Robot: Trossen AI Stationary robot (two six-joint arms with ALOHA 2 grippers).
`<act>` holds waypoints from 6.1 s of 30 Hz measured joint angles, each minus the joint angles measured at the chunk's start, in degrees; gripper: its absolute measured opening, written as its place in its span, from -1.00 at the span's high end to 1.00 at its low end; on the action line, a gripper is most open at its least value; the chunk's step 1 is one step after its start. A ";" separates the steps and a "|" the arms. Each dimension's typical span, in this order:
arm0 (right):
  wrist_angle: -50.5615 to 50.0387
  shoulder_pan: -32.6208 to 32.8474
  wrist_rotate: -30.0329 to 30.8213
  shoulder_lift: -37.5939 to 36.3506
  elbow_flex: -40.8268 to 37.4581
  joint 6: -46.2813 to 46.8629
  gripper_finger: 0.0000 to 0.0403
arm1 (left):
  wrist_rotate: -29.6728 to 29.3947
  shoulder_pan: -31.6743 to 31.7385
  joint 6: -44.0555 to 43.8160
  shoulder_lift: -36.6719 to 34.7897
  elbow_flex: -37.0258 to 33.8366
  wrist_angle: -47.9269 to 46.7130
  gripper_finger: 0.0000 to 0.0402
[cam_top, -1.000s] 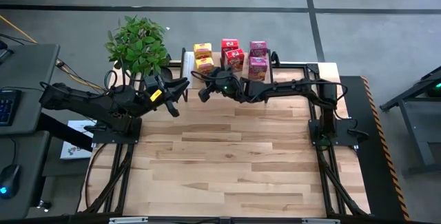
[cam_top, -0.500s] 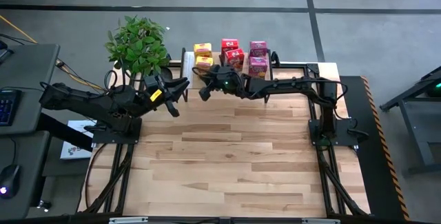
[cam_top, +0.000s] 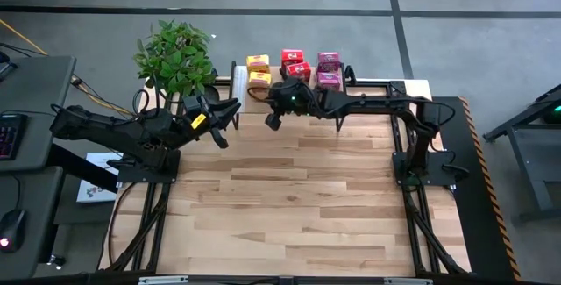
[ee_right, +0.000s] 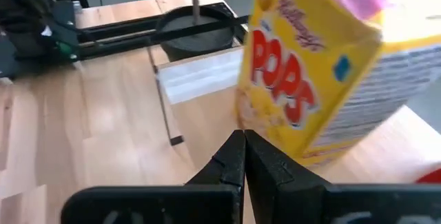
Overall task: Stack cereal on shelf
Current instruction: Put the yellow cereal box on the shelf, then adjust the red cereal box, then return to Home Position
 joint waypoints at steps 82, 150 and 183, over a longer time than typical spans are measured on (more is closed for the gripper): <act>-65.35 -25.51 -21.47 4.22 46.18 -10.90 1.00 | -0.69 0.02 1.42 0.00 0.00 0.23 0.65; -61.33 -21.77 -15.11 0.06 39.32 -4.73 1.00 | -0.67 0.02 3.55 0.00 0.01 0.19 0.65; -5.09 -0.81 -19.65 -60.01 -31.85 18.01 1.00 | 40.05 15.47 -0.07 -1.78 0.02 -0.23 0.98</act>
